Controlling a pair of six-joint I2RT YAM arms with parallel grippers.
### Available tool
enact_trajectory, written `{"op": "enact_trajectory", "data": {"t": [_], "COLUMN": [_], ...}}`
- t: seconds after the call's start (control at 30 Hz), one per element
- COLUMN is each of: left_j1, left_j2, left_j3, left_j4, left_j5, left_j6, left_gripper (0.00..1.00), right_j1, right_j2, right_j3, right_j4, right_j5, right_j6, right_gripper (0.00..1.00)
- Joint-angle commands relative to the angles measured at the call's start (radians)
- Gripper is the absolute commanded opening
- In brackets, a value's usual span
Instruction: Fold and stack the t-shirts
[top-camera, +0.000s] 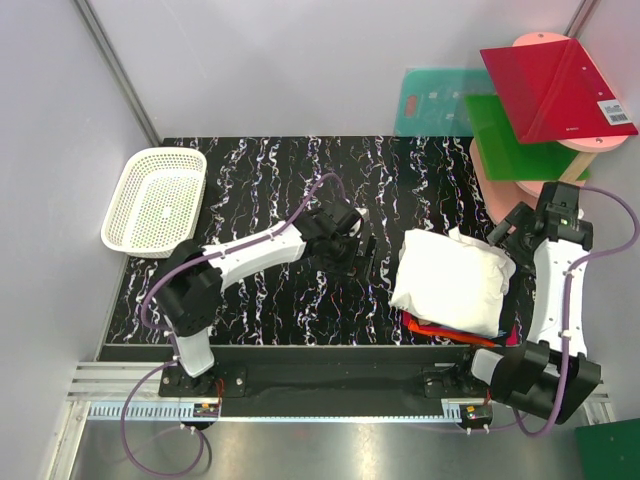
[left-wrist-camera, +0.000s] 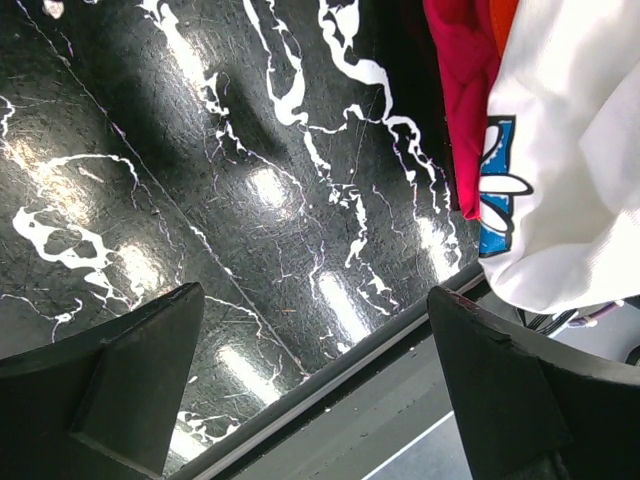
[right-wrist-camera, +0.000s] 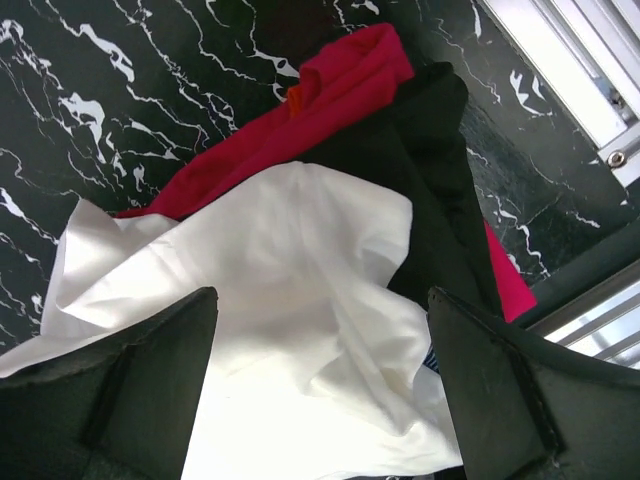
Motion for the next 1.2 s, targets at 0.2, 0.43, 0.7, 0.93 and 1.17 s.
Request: {"op": "enact_trajectory", "data": {"t": [0.2,0.43,0.7,0.93,1.17], "left_j1": [0.002,0.002,0.002,0.002,0.002], "left_j2": [-0.245,-0.279,-0.206,-0.213,-0.241], "left_j3": [-0.001,0.029,0.019,0.004,-0.01], "left_j4": [0.138,0.149,0.147,0.15,0.16], "left_j5": [-0.112,-0.095,-0.025,-0.002,0.006], "left_j6": [0.026,0.058,0.041,0.047,0.049], "left_gripper": [0.93,0.0,0.0,0.0,0.0], "right_j1": [-0.045,-0.045,-0.051,-0.086,-0.143], "right_j2": [-0.19,-0.26,-0.281,-0.035,0.112], "right_j3": [0.056,0.002,-0.13,-0.168,-0.154], "right_j4": [0.044,0.029,0.067,0.139,0.193], "right_j5": [0.038,0.236,0.228,0.138,0.178], "right_j6": [0.029,0.093,0.256,0.293,0.205], "right_gripper": [0.91,0.83,0.21,0.18,0.09]}}
